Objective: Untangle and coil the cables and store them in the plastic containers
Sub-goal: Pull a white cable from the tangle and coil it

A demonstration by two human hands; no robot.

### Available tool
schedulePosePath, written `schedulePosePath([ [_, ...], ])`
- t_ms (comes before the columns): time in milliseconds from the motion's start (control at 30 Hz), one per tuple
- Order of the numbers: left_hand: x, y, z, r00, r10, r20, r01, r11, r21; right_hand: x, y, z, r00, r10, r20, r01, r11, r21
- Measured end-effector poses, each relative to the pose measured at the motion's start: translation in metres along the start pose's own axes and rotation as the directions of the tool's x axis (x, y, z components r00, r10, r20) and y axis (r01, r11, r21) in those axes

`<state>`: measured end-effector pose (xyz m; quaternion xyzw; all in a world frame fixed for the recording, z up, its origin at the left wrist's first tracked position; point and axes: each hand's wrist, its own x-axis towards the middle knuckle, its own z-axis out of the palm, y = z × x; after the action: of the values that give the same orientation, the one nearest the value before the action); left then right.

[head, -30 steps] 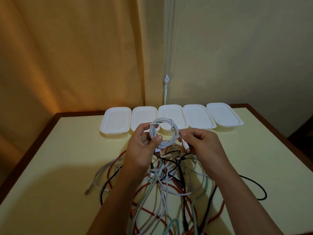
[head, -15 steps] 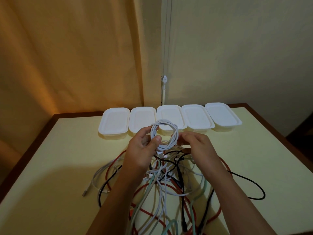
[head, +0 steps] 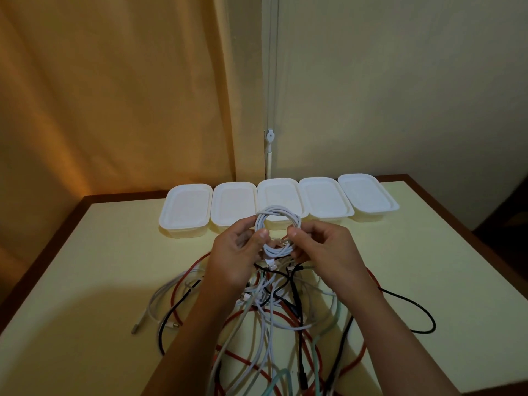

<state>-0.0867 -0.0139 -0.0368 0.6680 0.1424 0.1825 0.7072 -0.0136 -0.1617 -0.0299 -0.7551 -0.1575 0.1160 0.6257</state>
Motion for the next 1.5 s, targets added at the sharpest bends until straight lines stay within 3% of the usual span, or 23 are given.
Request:
schedulePosePath([
  [133, 0.001, -0.001, 0.002, 0.999, -0.035, 0.008, 0.034, 0.998, 0.056, -0.002, 0.004, -0.009, 1.0, 0.019, -0.025, -0.018, 1.0, 0.013],
  [233, 0.006, 0.009, 0.009, 0.997, -0.043, 0.069, 0.026, 0.974, 0.227, -0.006, 0.005, -0.022, 0.993, 0.034, -0.109, -0.031, 0.999, 0.037],
  [433, 0.027, 0.048, 0.06, 0.96, -0.129, 0.249, -0.034, 0.827, 0.561, -0.008, 0.002, -0.08, 0.958, 0.017, -0.286, -0.027, 0.999, -0.029],
  [567, 0.04, 0.049, 0.11, 0.937, -0.134, 0.323, -0.128, 0.728, 0.674, -0.006, 0.004, -0.125, 0.945, 0.054, -0.323, -0.075, 0.996, -0.055],
  [800, 0.044, -0.002, 0.198, 0.92, -0.219, 0.325, -0.084, 0.7, 0.709, 0.002, 0.055, -0.189, 0.918, 0.167, -0.359, -0.222, 0.968, -0.118],
  [1000, 0.043, -0.035, 0.221, 0.926, -0.237, 0.294, -0.063, 0.67, 0.74, 0.009, 0.091, -0.213, 0.92, 0.183, -0.346, -0.283, 0.921, -0.267],
  [1300, 0.038, -0.062, 0.217, 0.948, -0.148, 0.282, -0.135, 0.618, 0.775, 0.012, 0.113, -0.216, 0.963, 0.11, -0.246, -0.211, 0.876, -0.433],
  [1500, 0.037, -0.067, 0.218, 0.966, -0.097, 0.238, -0.114, 0.669, 0.735, 0.016, 0.11, -0.221, 0.979, 0.098, -0.18, -0.181, 0.827, -0.533],
])
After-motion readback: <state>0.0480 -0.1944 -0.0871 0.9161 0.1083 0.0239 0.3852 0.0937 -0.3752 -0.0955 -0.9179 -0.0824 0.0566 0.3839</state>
